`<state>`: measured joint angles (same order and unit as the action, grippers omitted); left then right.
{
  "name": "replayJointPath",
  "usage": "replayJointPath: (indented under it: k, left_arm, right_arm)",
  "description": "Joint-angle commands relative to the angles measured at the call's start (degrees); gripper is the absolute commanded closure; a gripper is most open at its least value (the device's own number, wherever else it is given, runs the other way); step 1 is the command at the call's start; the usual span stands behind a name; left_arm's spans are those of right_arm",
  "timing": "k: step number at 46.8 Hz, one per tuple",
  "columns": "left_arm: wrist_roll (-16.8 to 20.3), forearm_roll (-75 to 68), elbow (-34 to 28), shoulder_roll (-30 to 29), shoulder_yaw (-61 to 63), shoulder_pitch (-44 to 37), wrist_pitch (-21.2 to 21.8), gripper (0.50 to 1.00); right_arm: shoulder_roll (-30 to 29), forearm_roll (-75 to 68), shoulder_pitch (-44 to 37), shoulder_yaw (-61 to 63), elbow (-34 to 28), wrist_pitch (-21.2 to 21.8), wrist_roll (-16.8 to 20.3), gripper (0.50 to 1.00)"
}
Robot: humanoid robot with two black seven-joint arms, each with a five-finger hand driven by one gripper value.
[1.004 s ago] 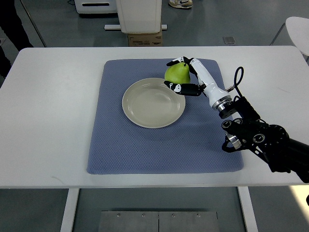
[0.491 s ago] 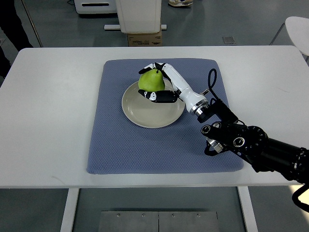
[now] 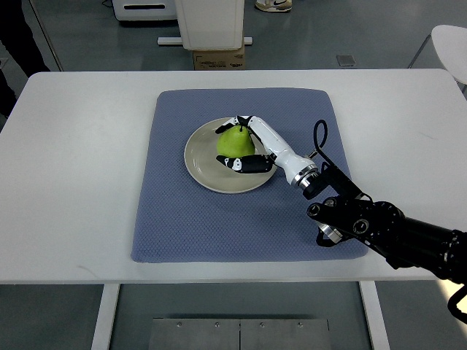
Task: Place pear on plate with right hand
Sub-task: 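Lower the pear onto the plate and open the right hand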
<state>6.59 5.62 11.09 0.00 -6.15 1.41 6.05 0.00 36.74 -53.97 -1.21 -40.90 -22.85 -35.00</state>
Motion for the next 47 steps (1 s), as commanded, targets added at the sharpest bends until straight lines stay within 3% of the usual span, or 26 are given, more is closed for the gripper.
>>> replayJointPath:
  k: [1,27,35,47]
  left_arm:
    - [0.0,0.0,0.0,0.0,0.0,0.0,0.0,0.500]
    - [0.0,0.0,0.0,0.0,0.0,0.0,0.0,0.500]
    - [0.0,0.0,0.1,0.0,0.0,0.0,0.0,0.500]
    - [0.0,0.0,0.0,0.0,0.0,0.0,0.0,0.500]
  right_arm:
    - [0.0,0.0,0.4,-0.1,0.0,0.0,0.0,1.000]
    - [0.0,-0.2,1.1,-2.1,0.0,0.1,0.0,1.000]
    - [0.0,-0.2,1.1,-2.1,0.0,0.1,0.0,0.697]
    - [0.0,-0.3,1.1,-2.0,0.0,0.1,0.0,0.559]
